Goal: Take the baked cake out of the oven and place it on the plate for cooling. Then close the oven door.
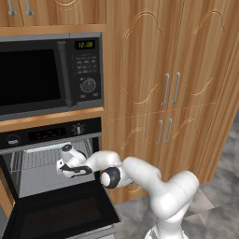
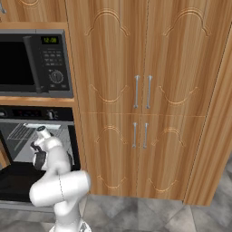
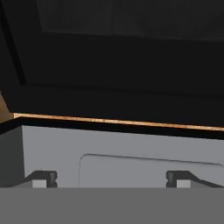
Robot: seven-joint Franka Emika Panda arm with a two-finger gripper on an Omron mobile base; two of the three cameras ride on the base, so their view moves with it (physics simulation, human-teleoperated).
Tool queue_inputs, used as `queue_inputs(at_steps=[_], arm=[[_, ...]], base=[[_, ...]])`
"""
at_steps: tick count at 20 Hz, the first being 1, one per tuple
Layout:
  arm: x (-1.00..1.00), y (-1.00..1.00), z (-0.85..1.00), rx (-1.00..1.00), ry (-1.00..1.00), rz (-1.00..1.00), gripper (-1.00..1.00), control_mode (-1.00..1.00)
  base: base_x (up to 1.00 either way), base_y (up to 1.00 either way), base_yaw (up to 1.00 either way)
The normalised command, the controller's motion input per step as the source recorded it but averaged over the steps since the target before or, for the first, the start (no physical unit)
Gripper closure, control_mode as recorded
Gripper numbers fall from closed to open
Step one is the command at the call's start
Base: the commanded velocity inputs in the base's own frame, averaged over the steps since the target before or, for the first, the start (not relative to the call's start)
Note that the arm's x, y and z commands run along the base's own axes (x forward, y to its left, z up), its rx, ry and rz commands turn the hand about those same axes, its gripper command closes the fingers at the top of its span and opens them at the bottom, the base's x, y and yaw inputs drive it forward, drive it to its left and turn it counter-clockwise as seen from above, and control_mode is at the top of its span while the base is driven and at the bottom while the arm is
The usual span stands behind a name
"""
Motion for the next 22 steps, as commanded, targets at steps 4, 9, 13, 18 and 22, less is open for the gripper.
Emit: queue_inputs(at_steps=[4,9,13,18,22], arm=[[-0.42,0.19,0.18,-0.05,0.09,0.01,-1.0,-1.0],[-0.61,0.1,0.08,-0.01,0.0,0.0,-1.0,-1.0],[-0.63,0.03,0.13,0.0,0.03,0.0,-1.0,-1.0],[-0.66,0.0,0.19,0.01,0.01,-0.01,-1.0,-1.0],[-0.52,0.0,0.41,0.0,0.11,-0.03,-1.0,-1.0]], base=[[0.0,0.0,0.0],[0.0,0.0,0.0],[0.0,0.0,0.0],[0.0,0.0,0.0],[0.0,0.0,0.0]])
